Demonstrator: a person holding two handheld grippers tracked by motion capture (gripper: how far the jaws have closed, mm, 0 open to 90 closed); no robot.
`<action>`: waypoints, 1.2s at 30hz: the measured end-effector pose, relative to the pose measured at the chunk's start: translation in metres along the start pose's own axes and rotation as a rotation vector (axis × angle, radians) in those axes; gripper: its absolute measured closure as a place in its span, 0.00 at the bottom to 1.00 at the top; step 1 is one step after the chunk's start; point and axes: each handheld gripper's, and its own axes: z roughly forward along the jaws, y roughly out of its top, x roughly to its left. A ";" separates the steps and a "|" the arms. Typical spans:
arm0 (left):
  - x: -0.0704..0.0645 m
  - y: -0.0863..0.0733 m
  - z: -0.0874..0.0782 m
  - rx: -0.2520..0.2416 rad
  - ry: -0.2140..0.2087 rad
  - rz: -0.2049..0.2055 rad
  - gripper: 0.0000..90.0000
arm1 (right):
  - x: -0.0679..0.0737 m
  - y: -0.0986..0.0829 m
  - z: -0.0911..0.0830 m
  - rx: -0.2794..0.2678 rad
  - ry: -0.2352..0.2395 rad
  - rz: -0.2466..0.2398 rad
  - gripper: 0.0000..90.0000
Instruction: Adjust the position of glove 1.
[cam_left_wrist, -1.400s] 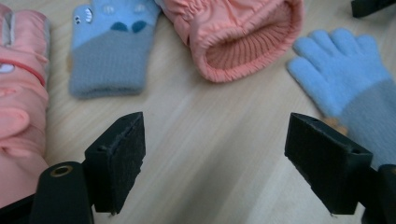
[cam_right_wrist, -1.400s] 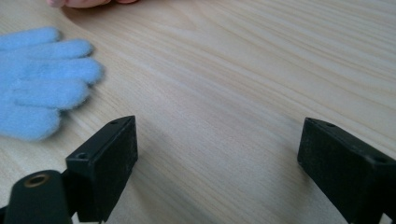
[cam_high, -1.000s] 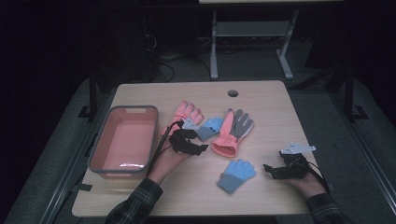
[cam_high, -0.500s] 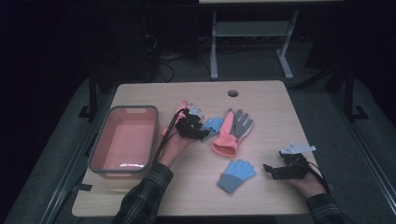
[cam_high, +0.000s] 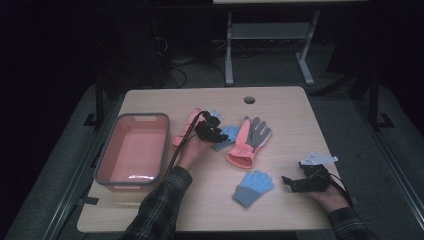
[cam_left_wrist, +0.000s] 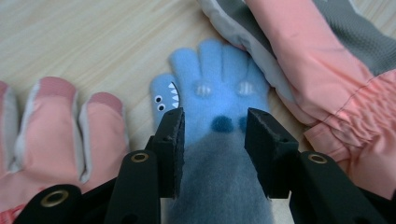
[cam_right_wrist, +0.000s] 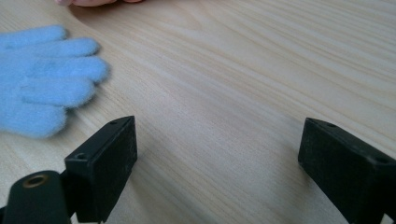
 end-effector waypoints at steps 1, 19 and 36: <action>-0.001 -0.001 0.003 0.009 -0.001 -0.001 0.66 | 0.000 0.000 0.000 0.000 0.000 0.000 0.12; -0.003 0.005 -0.006 0.033 -0.009 -0.024 0.98 | 0.000 0.000 0.000 0.001 0.000 0.000 0.12; -0.009 -0.006 -0.069 -0.074 -0.017 -0.059 0.98 | 0.030 0.015 -0.012 0.000 0.280 -0.071 1.00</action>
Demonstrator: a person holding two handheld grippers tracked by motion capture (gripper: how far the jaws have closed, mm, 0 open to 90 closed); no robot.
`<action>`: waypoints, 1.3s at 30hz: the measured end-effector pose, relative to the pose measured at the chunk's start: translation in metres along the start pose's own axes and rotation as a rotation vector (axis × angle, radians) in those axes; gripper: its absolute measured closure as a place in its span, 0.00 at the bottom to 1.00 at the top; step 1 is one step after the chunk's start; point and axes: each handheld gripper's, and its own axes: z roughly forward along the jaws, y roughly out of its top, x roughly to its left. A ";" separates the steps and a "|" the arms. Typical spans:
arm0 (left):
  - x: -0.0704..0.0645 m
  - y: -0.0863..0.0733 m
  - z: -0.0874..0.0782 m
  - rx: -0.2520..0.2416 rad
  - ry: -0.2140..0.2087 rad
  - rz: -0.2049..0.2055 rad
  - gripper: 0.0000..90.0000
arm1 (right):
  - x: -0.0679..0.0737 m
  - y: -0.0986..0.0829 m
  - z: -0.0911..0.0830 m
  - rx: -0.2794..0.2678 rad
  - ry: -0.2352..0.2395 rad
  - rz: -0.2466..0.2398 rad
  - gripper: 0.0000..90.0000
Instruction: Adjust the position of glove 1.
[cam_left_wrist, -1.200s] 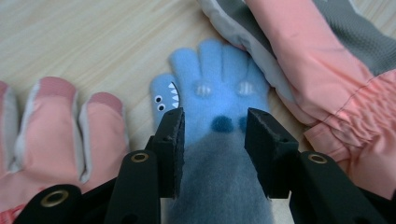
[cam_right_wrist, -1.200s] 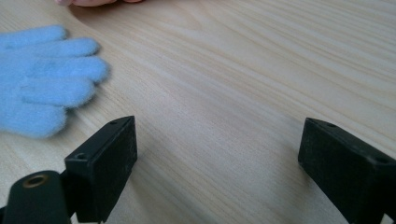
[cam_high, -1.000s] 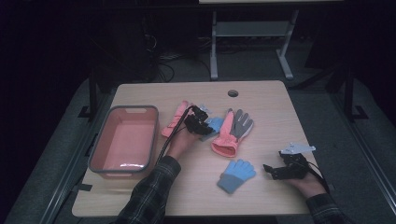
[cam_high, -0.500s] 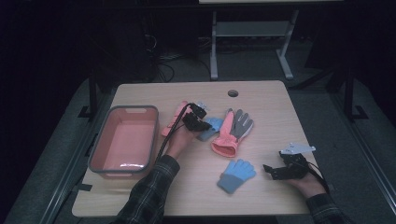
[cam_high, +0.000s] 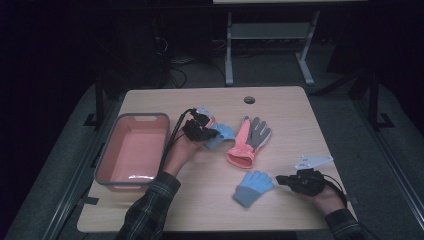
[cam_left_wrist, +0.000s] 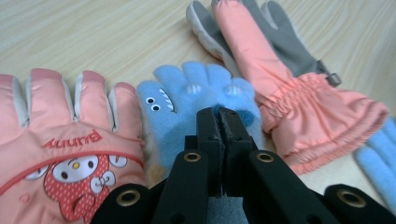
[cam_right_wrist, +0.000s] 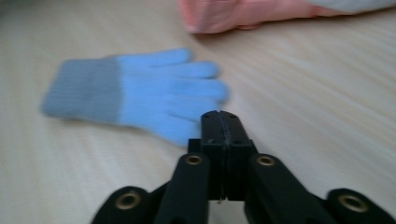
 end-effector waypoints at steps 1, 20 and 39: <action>0.000 0.000 0.000 0.000 0.000 0.000 0.98 | 0.004 0.001 0.003 0.018 0.033 -0.002 1.00; -0.010 -0.018 -0.037 -0.069 -0.078 -0.007 0.98 | 0.055 0.023 0.051 0.072 0.207 -0.114 1.00; -0.042 -0.034 -0.049 -0.086 -0.175 0.044 0.98 | 0.025 0.024 0.023 -0.019 0.036 -0.037 0.55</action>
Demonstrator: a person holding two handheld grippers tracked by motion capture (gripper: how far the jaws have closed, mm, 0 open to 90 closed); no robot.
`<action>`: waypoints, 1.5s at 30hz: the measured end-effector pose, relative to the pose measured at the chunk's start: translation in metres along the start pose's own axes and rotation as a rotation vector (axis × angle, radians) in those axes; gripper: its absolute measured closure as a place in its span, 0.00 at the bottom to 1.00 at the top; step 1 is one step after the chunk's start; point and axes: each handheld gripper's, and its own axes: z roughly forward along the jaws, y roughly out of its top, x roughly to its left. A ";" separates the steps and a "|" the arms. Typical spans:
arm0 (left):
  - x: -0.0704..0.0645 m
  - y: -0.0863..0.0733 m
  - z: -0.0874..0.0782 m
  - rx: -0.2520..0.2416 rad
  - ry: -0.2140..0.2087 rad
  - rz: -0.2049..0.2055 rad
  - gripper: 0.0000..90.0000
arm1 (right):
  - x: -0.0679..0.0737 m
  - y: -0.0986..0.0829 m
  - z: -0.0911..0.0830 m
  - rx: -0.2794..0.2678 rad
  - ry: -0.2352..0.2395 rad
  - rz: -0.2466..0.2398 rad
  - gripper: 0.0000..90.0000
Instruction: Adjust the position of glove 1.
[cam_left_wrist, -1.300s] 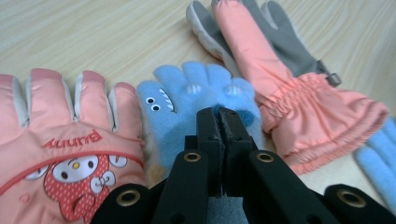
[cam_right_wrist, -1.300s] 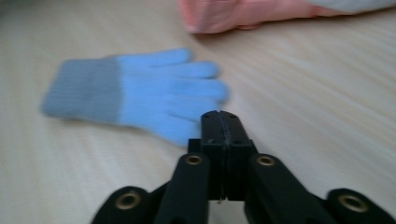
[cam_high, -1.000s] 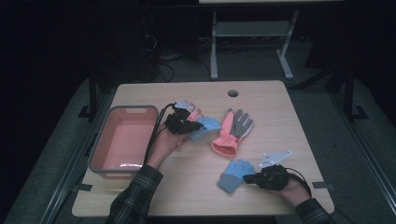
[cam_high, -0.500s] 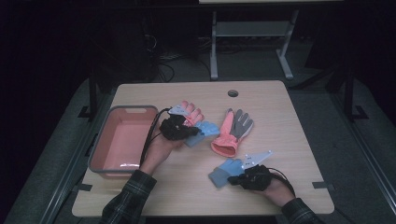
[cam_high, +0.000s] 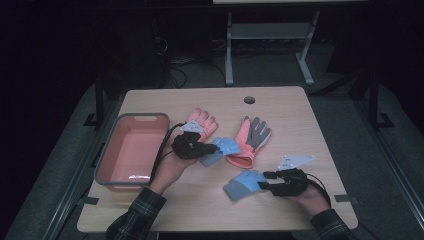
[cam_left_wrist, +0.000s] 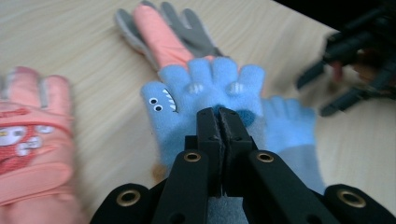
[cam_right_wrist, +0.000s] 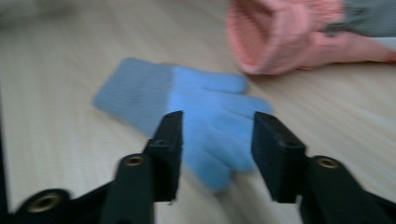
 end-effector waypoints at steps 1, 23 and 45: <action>-0.002 -0.001 0.001 -0.001 -0.004 0.003 0.98 | -0.005 -0.002 -0.002 -0.007 -0.022 0.002 0.50; -0.063 -0.003 0.052 0.068 -0.127 0.084 0.98 | -0.045 -0.019 -0.007 0.000 -0.295 0.106 0.17; -0.072 -0.019 0.084 0.181 -0.100 0.087 0.72 | -0.044 -0.023 -0.001 0.037 -0.295 0.096 0.16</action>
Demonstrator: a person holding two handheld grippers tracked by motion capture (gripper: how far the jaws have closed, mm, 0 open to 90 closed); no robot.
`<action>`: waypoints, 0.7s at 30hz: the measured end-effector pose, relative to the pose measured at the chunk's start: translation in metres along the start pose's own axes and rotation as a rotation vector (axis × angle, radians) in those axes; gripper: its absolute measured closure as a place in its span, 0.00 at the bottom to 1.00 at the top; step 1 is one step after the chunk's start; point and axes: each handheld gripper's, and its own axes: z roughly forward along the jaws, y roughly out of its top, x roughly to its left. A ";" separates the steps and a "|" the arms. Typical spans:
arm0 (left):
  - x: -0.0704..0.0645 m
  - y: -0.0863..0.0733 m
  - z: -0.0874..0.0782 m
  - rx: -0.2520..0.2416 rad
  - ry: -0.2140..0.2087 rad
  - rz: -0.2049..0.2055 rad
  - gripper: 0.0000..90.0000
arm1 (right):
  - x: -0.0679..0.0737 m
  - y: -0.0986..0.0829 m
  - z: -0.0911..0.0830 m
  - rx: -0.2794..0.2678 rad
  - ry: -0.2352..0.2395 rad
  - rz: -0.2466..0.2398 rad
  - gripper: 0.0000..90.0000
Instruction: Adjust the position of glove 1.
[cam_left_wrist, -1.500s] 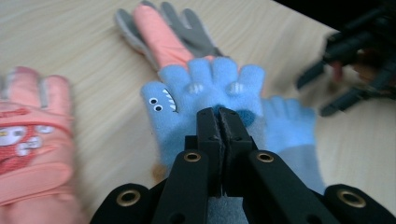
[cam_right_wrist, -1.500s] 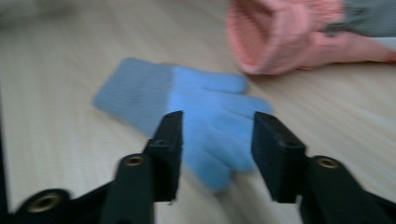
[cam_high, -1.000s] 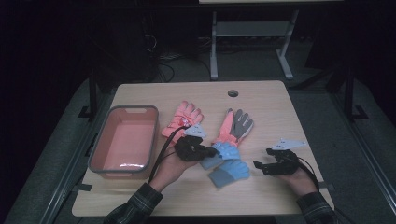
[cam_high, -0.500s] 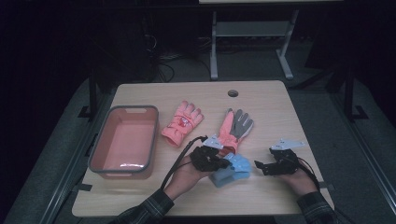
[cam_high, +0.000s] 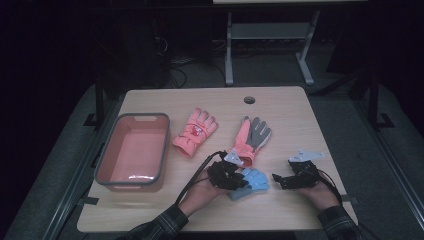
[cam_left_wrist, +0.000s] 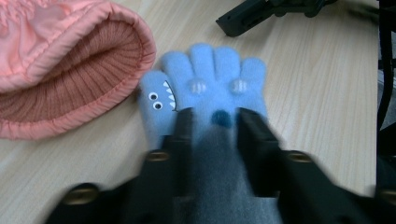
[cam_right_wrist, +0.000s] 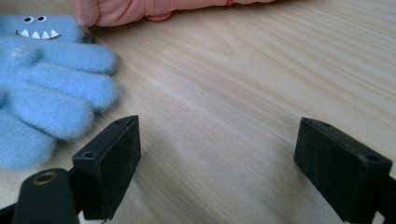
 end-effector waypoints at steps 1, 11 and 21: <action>0.000 0.000 0.000 0.000 0.000 0.000 0.66 | 0.000 0.000 0.000 0.000 0.000 0.000 0.16; -0.001 0.009 0.013 0.039 0.052 0.059 0.24 | -0.001 -0.002 0.000 -0.018 0.002 -0.010 0.15; 0.001 0.009 0.032 0.065 0.052 0.045 0.19 | -0.001 -0.002 0.000 -0.018 0.000 -0.008 0.15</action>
